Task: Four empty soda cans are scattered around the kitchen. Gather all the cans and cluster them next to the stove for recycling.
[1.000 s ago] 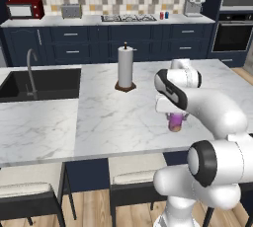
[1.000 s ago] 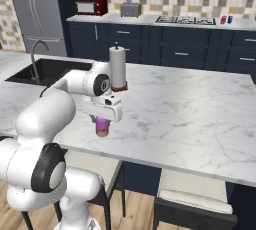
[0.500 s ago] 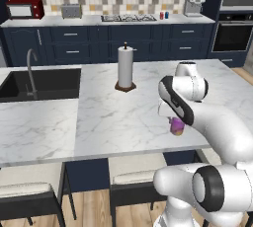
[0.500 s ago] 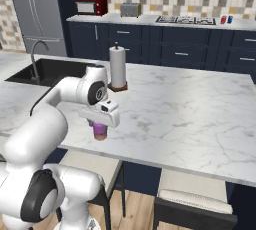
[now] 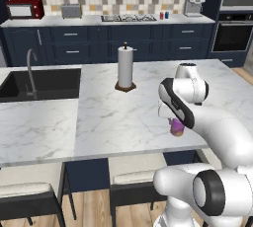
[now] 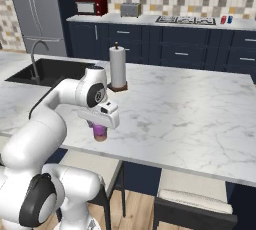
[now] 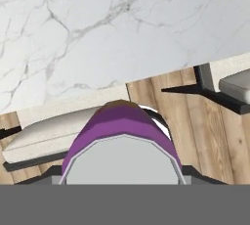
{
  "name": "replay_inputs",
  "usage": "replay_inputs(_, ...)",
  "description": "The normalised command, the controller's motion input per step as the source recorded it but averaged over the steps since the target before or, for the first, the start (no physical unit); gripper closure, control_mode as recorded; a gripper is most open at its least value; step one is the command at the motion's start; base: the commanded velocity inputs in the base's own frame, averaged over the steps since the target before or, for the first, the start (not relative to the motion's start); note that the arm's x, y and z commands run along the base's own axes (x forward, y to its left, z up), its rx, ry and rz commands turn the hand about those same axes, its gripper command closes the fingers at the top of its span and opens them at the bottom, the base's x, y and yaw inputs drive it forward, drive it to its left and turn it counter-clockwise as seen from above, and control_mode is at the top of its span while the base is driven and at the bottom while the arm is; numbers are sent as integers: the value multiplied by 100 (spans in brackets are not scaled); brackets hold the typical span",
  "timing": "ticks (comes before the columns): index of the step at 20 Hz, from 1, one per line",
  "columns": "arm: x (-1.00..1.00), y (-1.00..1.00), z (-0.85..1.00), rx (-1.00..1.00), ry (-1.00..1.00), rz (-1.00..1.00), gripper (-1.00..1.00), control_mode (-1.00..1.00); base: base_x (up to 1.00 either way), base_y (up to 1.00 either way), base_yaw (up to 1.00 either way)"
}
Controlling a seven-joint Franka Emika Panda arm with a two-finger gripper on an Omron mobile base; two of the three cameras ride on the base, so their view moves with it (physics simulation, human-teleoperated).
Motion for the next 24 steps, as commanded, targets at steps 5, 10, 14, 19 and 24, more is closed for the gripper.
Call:
replay_inputs(5, 0, 0, 0, 0, 0, 0, 100, 100, -47, 0, 0)
replay_inputs(10, 0, 0, 0, 0, 0, 0, 100, 100, -56, 0, 0)
replay_inputs(14, 0, 0, 0, 0, 0, 0, 100, 100, -36, -6, -5)
replay_inputs(19, 0, 0, 0, 0, 0, 0, 100, 100, 0, -39, -1)
replay_inputs(24, 0, 0, 0, 0, 0, 0, 100, 100, 1, -61, 0)
